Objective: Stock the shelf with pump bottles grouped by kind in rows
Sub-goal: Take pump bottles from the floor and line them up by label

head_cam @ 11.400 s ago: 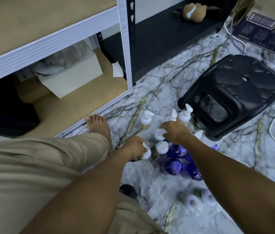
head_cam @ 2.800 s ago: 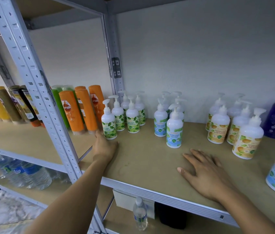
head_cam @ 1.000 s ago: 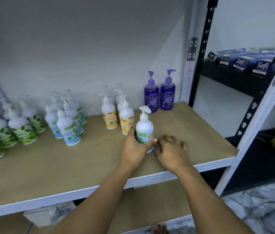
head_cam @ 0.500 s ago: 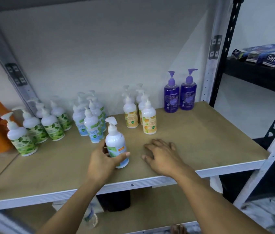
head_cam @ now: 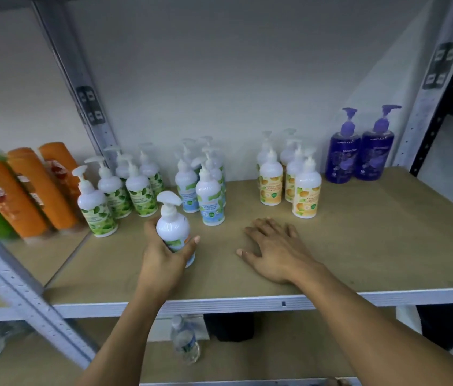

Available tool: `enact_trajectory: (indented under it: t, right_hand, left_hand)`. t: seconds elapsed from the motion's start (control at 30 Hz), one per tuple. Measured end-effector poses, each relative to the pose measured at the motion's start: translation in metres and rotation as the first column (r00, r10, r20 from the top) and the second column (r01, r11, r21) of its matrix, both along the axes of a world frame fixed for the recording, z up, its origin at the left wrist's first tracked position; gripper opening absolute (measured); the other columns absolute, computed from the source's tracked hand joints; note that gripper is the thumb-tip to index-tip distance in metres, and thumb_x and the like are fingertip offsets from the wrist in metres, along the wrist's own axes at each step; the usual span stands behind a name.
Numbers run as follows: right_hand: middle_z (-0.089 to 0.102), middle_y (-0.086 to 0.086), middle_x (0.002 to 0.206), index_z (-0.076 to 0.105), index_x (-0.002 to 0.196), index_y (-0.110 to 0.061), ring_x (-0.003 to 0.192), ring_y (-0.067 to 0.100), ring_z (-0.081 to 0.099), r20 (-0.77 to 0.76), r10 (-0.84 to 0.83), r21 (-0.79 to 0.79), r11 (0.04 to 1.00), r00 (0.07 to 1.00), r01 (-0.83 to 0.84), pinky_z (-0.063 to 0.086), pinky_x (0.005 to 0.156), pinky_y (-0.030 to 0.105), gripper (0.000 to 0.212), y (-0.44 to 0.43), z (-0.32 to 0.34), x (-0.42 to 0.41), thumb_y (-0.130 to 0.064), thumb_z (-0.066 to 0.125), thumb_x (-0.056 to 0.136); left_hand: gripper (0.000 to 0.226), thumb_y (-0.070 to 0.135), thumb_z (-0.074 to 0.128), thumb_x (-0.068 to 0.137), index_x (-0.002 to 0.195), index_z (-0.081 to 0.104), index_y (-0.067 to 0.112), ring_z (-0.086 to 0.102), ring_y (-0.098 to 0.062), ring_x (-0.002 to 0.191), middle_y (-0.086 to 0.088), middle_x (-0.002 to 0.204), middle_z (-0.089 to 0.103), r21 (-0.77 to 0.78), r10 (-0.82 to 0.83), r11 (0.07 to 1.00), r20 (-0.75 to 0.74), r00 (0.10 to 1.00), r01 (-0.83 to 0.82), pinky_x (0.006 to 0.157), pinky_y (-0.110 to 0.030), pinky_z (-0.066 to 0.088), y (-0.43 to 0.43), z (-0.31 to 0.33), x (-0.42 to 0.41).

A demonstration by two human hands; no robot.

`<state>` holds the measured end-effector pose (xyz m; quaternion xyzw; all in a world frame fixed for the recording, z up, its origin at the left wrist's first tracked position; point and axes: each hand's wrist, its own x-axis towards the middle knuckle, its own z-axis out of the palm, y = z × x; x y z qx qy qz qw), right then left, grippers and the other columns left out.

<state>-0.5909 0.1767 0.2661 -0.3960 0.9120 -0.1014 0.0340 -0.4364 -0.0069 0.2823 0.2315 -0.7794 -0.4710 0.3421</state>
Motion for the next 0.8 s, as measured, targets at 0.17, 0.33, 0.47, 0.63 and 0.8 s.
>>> enact_trajectory:
  t: [0.17, 0.33, 0.47, 0.63, 0.8]
  right_hand:
    - [0.006, -0.009, 0.168, 0.018, 0.157, -0.038, 0.154, 0.015, -0.001, -0.001, -0.015, 0.025, 1.000, 1.000, 0.015, 0.002, 0.123, 0.051, 0.074, -0.003, -0.003, -0.001, -0.075, 0.021, 0.093]
    - [0.005, -0.009, 0.168, 0.016, 0.157, -0.038, 0.154, 0.015, -0.002, -0.006, -0.012, 0.035, 0.999, 1.000, 0.012, 0.002, 0.123, 0.051, 0.074, -0.005, -0.004, -0.002, -0.075, 0.021, 0.093]
    - [0.004, -0.009, 0.168, 0.015, 0.158, -0.038, 0.155, 0.015, -0.002, -0.010, -0.009, 0.031, 0.999, 1.000, 0.009, 0.002, 0.123, 0.052, 0.074, -0.005, -0.005, -0.002, -0.075, 0.021, 0.093]
    - [0.006, -0.009, 0.168, 0.017, 0.157, -0.039, 0.154, 0.016, 0.000, -0.030, -0.013, 0.014, 1.000, 0.999, 0.014, 0.003, 0.123, 0.052, 0.075, -0.006, -0.009, -0.004, -0.076, 0.020, 0.092]
    - [0.008, -0.008, 0.168, 0.019, 0.156, -0.039, 0.154, 0.017, 0.001, -0.038, -0.012, 0.006, 1.000, 0.999, 0.012, 0.004, 0.122, 0.052, 0.074, -0.006, -0.008, -0.004, -0.076, 0.021, 0.092]
  left_hand:
    - [0.060, 0.018, 0.078, 0.086, 0.122, 0.030, 0.019, 0.059, 0.000, 0.090, 0.006, 0.106, 0.053, 0.079, 0.016, 0.997, -0.015, 1.000, -0.015, 0.068, -0.015, 0.045, -0.023, -0.007, -0.003]
    - [0.063, -0.007, 0.069, 0.083, 0.127, 0.030, 0.015, 0.055, 0.001, 0.088, 0.010, 0.105, 0.047, 0.049, -0.009, 0.999, 0.036, 0.999, 0.007, 0.066, -0.009, 0.044, -0.043, -0.011, -0.013]
    - [0.063, -0.003, 0.082, 0.076, 0.123, 0.044, 0.015, 0.060, 0.013, 0.083, 0.010, 0.106, 0.058, 0.056, 0.022, 0.998, 0.005, 1.000, -0.022, 0.067, -0.005, 0.047, -0.051, -0.008, -0.022]
    - [0.078, 0.013, 0.094, 0.065, 0.131, 0.053, 0.013, 0.063, -0.008, 0.106, 0.004, 0.117, 0.065, 0.036, 0.106, 0.994, -0.061, 0.992, -0.104, 0.091, -0.026, 0.053, -0.066, -0.001, -0.041]
    - [0.079, 0.016, 0.095, 0.063, 0.131, 0.055, 0.018, 0.063, -0.008, 0.110, 0.008, 0.119, 0.066, 0.042, 0.101, 0.994, -0.081, 0.992, -0.098, 0.096, -0.036, 0.055, -0.069, -0.005, -0.061]
